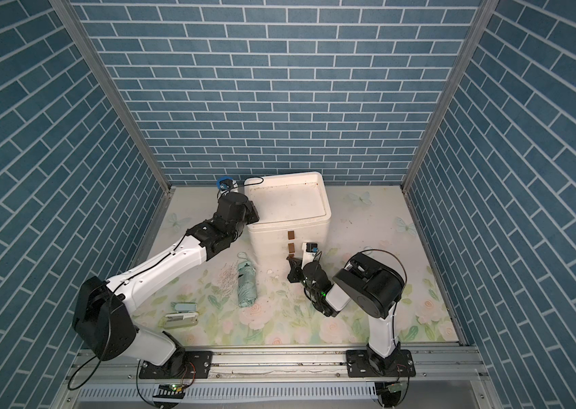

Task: Place the umbrella in the drawer by color
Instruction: Open the drawer in the storage box.

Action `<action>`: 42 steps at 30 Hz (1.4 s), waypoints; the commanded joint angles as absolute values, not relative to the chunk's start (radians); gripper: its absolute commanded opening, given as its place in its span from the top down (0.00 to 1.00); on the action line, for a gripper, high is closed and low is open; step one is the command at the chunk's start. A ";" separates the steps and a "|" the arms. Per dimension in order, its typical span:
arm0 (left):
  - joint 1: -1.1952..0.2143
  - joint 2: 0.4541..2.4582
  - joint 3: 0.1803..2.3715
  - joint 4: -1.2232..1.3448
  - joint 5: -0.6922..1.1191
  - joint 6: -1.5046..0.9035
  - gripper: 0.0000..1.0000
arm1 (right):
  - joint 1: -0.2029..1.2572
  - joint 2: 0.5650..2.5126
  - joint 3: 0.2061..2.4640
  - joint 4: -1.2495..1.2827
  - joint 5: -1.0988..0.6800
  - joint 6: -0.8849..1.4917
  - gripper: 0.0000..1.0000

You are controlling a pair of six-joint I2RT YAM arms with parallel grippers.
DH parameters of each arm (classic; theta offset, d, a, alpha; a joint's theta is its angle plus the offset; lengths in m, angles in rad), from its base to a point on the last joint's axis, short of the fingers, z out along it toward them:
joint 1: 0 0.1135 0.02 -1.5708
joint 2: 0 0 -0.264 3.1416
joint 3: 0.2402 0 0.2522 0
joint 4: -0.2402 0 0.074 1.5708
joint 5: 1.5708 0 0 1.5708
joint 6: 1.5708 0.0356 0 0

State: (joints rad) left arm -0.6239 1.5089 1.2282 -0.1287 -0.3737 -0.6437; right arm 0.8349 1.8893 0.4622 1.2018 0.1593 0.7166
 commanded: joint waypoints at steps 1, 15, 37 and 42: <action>-0.666 1.581 1.141 -0.285 -0.170 -0.685 1.00 | 0.808 1.840 0.505 1.196 0.167 0.692 1.00; -0.666 1.606 1.158 -0.290 -0.201 -0.750 1.00 | 0.936 1.562 0.301 1.019 0.220 0.634 1.00; -0.651 1.626 1.166 -0.293 -0.218 -0.751 1.00 | 1.228 1.209 0.255 0.503 0.332 0.715 1.00; -0.651 1.624 1.175 -0.292 -0.218 -0.720 1.00 | 1.287 1.121 0.249 0.414 0.385 0.753 1.00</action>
